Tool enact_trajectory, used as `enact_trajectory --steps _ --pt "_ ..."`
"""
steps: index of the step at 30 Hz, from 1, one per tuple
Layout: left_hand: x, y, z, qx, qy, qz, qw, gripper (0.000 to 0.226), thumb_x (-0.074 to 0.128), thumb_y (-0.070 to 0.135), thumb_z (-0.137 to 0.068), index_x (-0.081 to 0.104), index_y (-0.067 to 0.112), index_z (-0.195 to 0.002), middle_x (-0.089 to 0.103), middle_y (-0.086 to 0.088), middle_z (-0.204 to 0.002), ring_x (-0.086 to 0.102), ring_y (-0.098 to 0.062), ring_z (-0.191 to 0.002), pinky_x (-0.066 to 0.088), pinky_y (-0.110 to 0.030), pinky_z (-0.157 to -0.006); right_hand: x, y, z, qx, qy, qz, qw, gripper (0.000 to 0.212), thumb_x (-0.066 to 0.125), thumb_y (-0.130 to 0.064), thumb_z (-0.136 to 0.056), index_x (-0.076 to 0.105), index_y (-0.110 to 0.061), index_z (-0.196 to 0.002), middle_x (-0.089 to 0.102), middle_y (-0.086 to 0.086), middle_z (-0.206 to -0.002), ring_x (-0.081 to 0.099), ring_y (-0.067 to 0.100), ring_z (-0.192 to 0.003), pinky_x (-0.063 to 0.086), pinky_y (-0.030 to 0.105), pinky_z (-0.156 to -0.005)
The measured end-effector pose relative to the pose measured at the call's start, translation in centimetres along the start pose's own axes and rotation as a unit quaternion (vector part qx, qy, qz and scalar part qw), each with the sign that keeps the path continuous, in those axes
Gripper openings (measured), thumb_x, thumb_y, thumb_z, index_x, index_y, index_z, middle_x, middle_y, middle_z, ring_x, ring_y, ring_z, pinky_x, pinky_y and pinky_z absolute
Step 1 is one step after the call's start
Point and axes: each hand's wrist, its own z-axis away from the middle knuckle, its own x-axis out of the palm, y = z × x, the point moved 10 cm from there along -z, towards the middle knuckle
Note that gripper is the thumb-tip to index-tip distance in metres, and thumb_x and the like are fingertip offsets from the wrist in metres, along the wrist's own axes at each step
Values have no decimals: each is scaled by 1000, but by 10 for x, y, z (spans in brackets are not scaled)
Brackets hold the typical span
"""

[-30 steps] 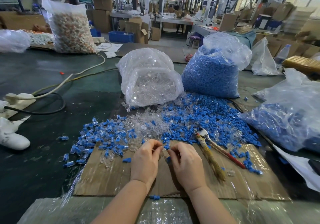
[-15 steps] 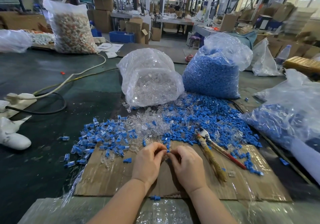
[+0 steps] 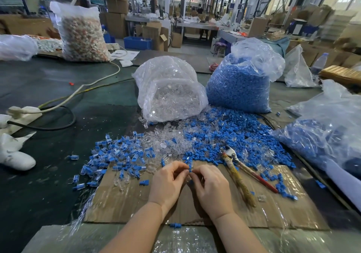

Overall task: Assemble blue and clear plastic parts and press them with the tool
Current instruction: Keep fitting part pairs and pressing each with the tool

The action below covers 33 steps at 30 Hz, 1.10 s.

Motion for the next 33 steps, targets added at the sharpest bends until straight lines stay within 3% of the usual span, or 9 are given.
enact_trajectory --steps 8,13,16,18,20,22,24,29,33 --pt "-1 -2 0 -17 2 10 1000 22 64 10 -85 63 32 -82 63 18 -77 56 15 -73 43 -1 -67 2 -4 1 -26 0 8 1000 13 75 -10 -76 64 -14 -72 62 -4 -70 58 15 -65 40 19 -61" --pt "-2 -3 0 -32 3 31 999 24 64 8 -85 62 31 -79 65 15 -74 58 10 -73 43 -3 -65 -8 -1 0 -6 28 11 1000 8 73 -11 -77 65 -12 -78 62 -1 -77 58 21 -72 48 33 -66" --pt "-3 -4 0 -37 6 38 999 23 64 9 -85 62 31 -79 65 15 -75 57 12 -73 42 -2 -65 -26 16 1 68 69 130 987 19 77 -15 -74 66 -11 -89 64 6 -88 61 26 -81 48 39 -74" --pt "-5 -4 0 -38 9 38 999 23 64 10 -85 61 32 -79 64 15 -76 57 10 -72 41 -1 -65 -32 45 0 182 18 223 958 36 64 -32 -84 59 -10 -113 61 12 -113 57 30 -104 43 44 -91" --pt "-6 -5 -2 -43 14 43 998 23 64 11 -85 60 32 -80 64 14 -78 58 6 -73 42 -2 -66 -30 85 8 301 -95 282 906 62 36 -55 -92 33 -15 -140 42 14 -140 37 29 -130 26 50 -107" --pt "-7 -6 -3 -54 17 60 997 20 64 10 -85 62 30 -82 65 12 -80 59 2 -77 43 -3 -67 -28 112 17 358 -174 288 871 77 21 -66 -90 9 -18 -149 24 13 -153 18 30 -141 11 55 -111" --pt "-7 -7 -5 -67 18 80 994 18 64 9 -85 63 27 -83 66 9 -82 61 -2 -80 45 -5 -68 -26 124 22 373 -222 285 855 79 20 -68 -89 4 -20 -150 17 12 -155 9 31 -143 6 58 -110" --pt "-7 -8 -10 -104 10 114 988 15 62 9 -86 61 24 -84 66 4 -84 61 -8 -77 46 -10 -62 -31 112 8 302 -215 346 862 61 29 -56 -94 30 -17 -141 37 5 -143 31 30 -133 15 57 -110" --pt "-8 -8 -11 -124 6 150 981 13 61 6 -86 62 19 -85 66 0 -79 59 -4 -65 46 -9 -54 -34 100 1 289 -205 315 880 44 35 -48 -96 43 -14 -122 44 7 -130 39 31 -121 38 41 -98"
